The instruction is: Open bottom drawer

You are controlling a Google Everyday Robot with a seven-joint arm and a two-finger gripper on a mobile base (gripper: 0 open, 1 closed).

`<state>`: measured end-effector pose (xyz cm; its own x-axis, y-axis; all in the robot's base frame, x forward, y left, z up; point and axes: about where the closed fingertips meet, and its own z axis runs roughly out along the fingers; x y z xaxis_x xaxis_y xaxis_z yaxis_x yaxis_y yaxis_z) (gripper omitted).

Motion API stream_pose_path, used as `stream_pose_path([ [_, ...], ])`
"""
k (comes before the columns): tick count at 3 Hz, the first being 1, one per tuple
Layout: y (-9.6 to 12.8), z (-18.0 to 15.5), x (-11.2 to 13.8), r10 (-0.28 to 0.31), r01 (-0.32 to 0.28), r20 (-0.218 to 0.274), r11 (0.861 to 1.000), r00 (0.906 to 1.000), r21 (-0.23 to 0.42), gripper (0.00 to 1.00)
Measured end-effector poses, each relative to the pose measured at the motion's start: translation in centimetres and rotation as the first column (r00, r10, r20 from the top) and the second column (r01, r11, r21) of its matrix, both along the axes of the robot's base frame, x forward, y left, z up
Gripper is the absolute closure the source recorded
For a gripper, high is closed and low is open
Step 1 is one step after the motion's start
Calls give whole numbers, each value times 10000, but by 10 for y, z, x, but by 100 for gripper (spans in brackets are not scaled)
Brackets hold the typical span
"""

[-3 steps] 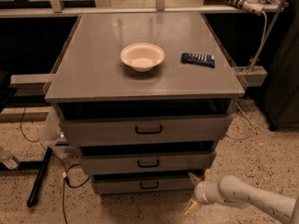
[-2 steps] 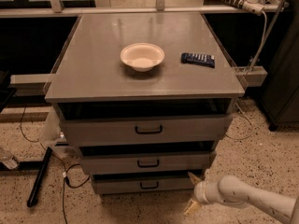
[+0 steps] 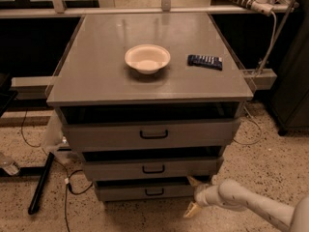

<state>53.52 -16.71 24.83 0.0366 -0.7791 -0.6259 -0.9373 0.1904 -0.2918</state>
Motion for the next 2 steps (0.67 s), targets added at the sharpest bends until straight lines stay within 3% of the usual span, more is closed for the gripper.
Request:
stream_pose_path([
  [1,9,-12,16,634,-615,641,9976,9959,-314,0],
  [2,7,-22,29,850,-779,1071,9946,9906,-684,0],
])
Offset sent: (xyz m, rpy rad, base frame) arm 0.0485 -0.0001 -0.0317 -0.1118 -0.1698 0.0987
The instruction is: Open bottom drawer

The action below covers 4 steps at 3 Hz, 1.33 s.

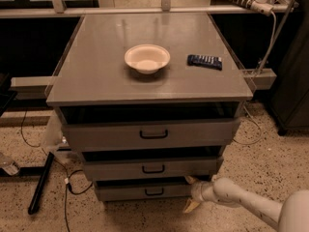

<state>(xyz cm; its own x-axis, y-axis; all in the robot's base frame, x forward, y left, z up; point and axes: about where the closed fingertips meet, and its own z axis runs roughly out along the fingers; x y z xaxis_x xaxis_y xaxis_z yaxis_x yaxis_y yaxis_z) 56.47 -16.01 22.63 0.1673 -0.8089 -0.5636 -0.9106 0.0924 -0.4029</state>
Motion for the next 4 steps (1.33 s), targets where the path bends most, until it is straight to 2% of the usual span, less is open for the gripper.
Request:
stream_pose_path([
  [1,-11,-12,11,-23,35,314,9992,9995,-388,0],
  [2,-33,-43,24,-256,270,257,9980,9993,-571,0],
  [4,-33,-59,31,-203,203,7,9994,9998,-279,0],
])
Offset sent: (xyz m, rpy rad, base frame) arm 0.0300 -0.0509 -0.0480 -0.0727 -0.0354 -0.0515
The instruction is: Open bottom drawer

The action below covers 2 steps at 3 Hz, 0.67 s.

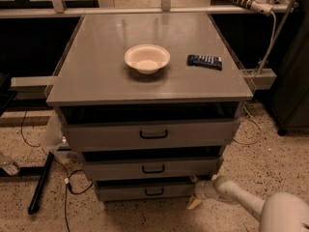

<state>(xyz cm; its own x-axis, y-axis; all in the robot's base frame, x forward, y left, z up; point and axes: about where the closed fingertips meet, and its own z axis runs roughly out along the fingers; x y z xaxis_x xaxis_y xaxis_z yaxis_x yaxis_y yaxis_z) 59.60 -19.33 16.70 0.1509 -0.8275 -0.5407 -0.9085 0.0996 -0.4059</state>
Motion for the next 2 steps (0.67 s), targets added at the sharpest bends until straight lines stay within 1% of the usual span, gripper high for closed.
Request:
stream_pose_path([
  [1,-3,-9,3,-69,87,-499,9994,9987,346,0],
  [2,-3,-10,3,-71,89,-513,9993,9987,356,18],
])
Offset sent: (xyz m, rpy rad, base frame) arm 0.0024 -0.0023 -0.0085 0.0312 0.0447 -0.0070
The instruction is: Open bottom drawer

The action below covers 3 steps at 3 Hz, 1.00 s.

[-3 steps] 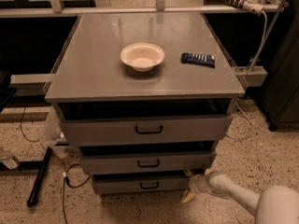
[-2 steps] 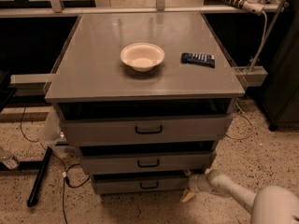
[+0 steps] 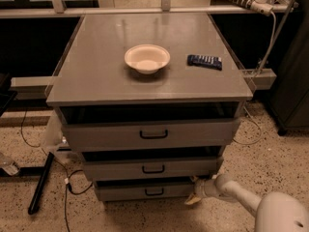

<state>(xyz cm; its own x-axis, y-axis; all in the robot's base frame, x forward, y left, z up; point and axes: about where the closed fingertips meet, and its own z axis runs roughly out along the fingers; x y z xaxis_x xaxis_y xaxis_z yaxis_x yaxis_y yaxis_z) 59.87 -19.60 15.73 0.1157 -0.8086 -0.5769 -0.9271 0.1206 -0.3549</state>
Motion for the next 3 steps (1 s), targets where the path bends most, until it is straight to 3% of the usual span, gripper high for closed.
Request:
stream_pose_path([
  [3,0,13,0,-1,1,0,10000,10000,-2,88],
])
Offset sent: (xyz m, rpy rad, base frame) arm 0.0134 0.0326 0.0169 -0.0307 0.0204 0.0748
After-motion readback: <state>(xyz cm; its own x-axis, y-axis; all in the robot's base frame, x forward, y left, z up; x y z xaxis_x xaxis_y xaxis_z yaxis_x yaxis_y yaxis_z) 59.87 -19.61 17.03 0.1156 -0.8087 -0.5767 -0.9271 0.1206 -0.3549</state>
